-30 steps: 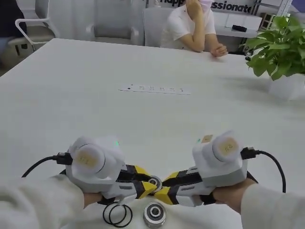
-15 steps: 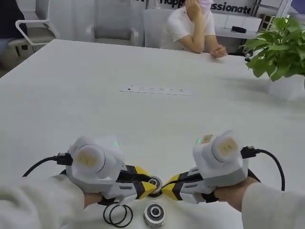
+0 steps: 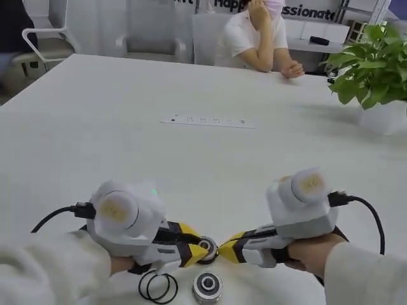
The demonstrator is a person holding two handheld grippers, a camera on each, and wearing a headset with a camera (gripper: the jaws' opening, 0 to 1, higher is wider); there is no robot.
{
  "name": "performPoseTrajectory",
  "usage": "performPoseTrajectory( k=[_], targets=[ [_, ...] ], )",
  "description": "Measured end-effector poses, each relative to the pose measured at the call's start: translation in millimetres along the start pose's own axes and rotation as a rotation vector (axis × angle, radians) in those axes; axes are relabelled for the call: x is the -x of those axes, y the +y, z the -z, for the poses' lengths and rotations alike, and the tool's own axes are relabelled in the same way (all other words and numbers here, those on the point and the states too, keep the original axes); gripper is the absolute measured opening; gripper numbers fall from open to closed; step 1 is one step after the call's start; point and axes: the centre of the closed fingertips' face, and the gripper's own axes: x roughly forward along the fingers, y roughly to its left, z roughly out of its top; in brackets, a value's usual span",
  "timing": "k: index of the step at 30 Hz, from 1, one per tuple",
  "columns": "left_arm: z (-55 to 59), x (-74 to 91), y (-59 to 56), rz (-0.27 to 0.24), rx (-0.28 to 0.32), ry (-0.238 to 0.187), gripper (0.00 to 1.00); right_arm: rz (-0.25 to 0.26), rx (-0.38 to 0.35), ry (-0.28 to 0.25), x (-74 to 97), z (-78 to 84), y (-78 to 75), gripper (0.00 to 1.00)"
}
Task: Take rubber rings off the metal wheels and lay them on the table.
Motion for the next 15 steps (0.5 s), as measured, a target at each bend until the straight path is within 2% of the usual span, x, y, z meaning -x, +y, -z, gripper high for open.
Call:
performPoseTrajectory(
  k=[3, 4, 15],
  targets=[
    [0.0, 0.2, -0.4, 0.001, -0.005, 0.001, 0.07, -0.021, -0.076, -0.042, 1.4, -5.9, 2.1, 0.00],
    [-0.1, 0.2, -0.5, 0.000, -0.006, 0.001, 0.07, -0.019, -0.086, -0.035, 2.2, -5.3, 1.0, 0.00],
    [-0.5, 0.4, -0.6, -0.001, -0.017, -0.006, 0.07, -0.013, -0.082, -0.018, 1.2, -6.4, 5.0, 0.00]
  ],
)
